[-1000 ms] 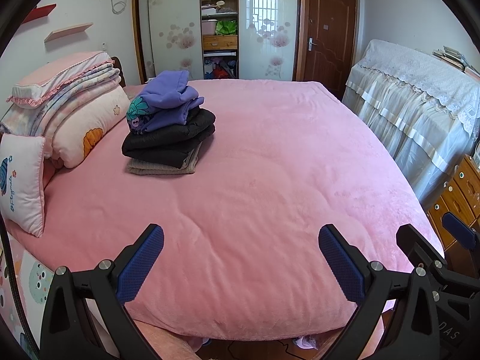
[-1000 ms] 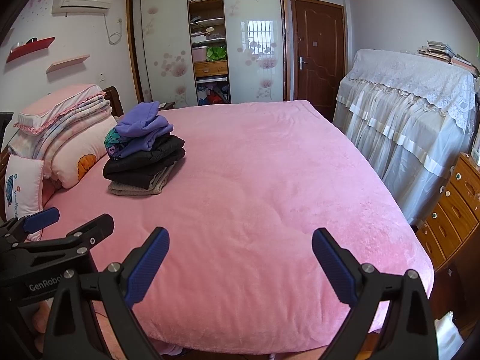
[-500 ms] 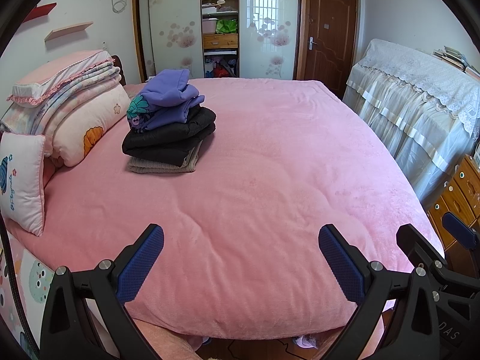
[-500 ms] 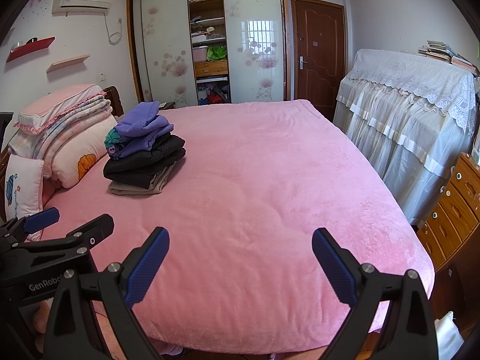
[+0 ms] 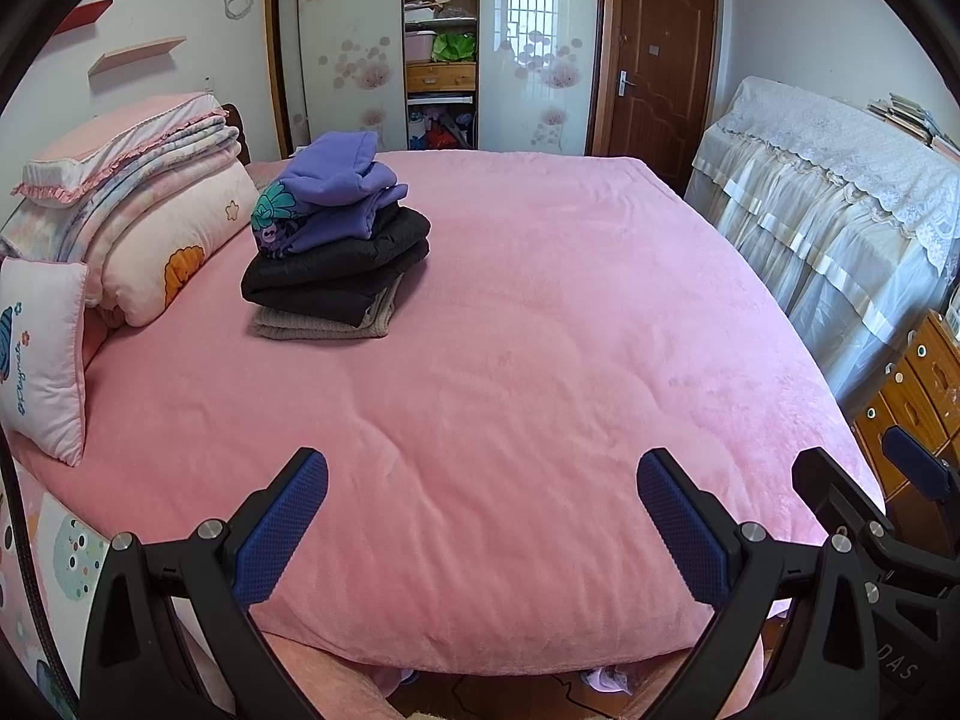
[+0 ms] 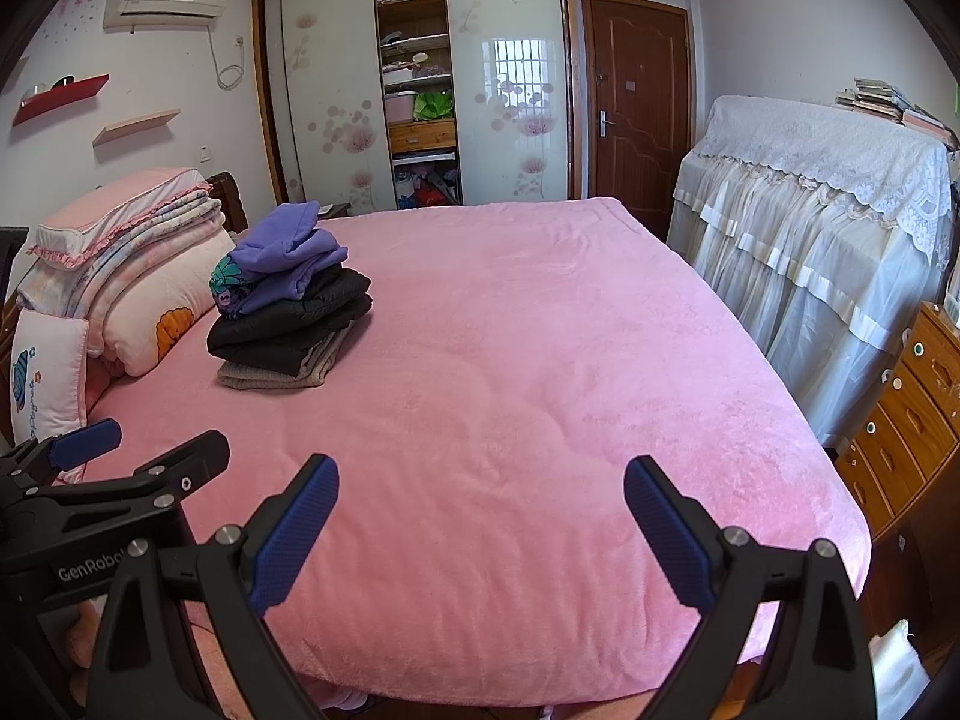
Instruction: Fold large clothes
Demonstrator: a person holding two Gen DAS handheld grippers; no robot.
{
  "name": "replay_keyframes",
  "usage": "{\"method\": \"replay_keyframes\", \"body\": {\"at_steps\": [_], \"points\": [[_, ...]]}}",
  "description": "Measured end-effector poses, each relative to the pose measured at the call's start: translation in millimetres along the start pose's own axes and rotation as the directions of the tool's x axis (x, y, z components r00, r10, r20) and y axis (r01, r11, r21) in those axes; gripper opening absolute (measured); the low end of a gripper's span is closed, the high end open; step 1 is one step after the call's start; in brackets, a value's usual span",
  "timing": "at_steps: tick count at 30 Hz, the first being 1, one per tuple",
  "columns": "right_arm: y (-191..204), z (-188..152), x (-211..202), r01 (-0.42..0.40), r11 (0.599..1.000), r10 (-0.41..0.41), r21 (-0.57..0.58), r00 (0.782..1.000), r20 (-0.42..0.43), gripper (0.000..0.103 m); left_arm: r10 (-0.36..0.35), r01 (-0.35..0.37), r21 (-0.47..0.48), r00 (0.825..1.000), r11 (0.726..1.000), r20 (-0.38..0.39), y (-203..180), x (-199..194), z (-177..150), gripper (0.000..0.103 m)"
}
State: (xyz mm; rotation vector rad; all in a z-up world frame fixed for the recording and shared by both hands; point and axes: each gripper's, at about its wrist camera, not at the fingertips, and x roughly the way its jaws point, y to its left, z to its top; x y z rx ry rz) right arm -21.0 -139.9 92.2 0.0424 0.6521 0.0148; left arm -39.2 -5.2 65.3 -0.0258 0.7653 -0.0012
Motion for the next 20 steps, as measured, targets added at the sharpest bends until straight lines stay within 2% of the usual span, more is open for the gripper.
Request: {"method": "replay_keyframes", "body": {"at_steps": [20], "points": [[2.4,-1.0,-0.2,0.000,1.000,0.000,0.003,1.000,-0.001,0.097,-0.004,0.004,-0.003,1.000,1.000,-0.009,-0.6,1.7,0.4,0.102]]}}
